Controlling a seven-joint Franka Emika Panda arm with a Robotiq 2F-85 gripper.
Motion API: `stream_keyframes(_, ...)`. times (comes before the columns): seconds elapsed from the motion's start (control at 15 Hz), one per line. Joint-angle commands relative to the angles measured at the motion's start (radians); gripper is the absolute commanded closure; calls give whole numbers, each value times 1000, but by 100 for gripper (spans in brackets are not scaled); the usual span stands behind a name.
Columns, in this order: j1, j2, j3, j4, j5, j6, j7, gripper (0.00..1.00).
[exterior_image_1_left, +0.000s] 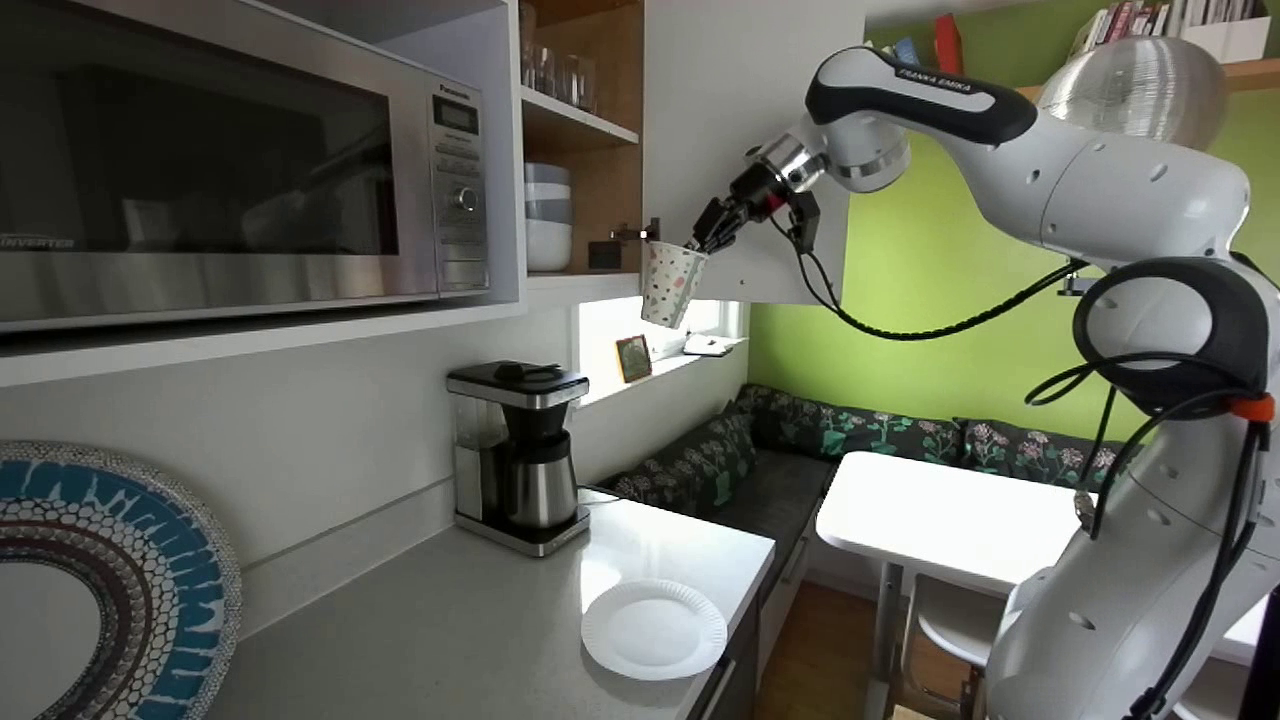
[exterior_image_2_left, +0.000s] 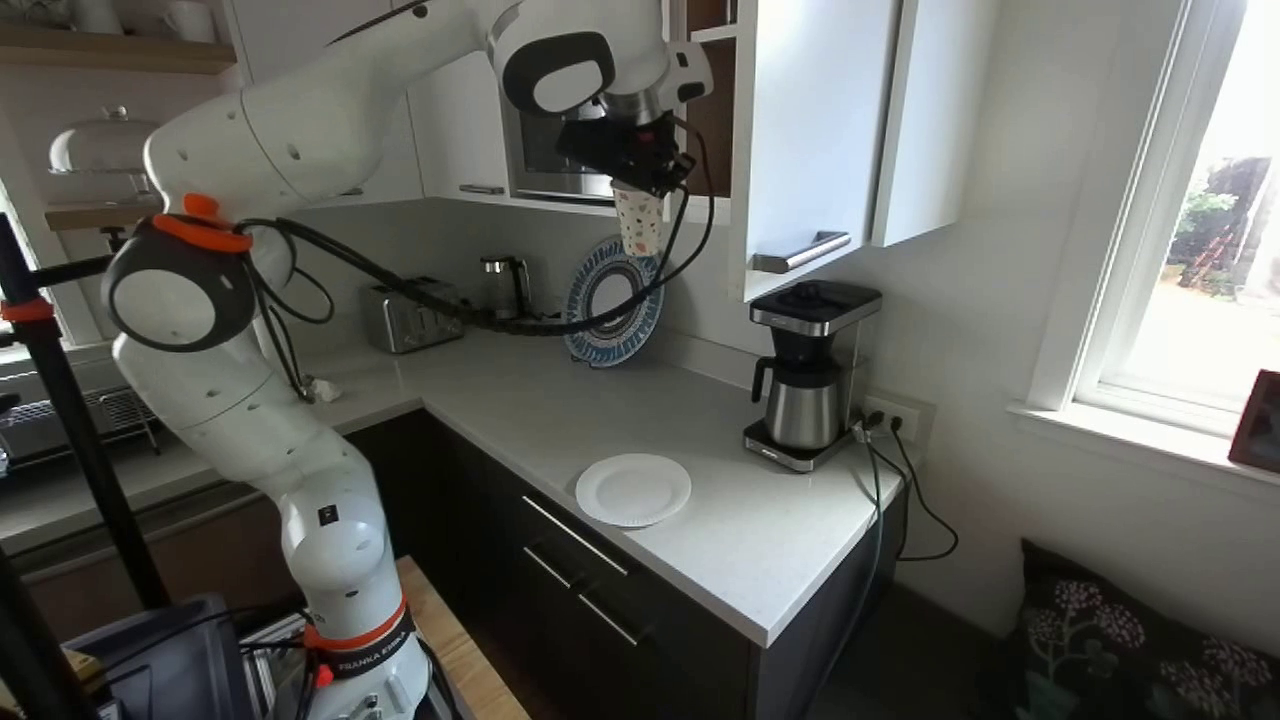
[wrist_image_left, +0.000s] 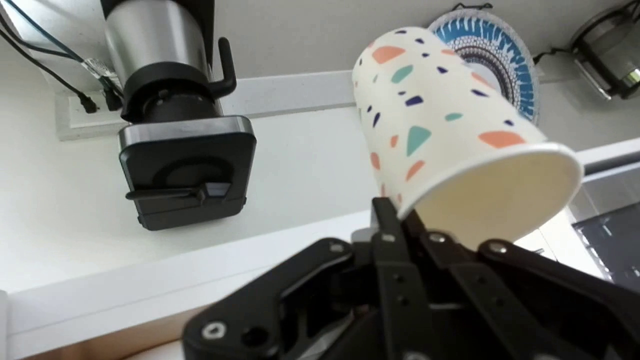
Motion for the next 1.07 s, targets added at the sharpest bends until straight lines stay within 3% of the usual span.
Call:
stream_keyframes(0.0, 10, -120, -15, -203, -59, 70, -72, 99)
stream_keyframes(0.07, 33, -45, -32, -82, -43, 25, -33, 96)
stream_keyframes(0.33, 34, -90, -38, -162, -54, 51, -50, 96)
stream_keyframes(1.0, 36, -97, -37, -167, -55, 52, -50, 96)
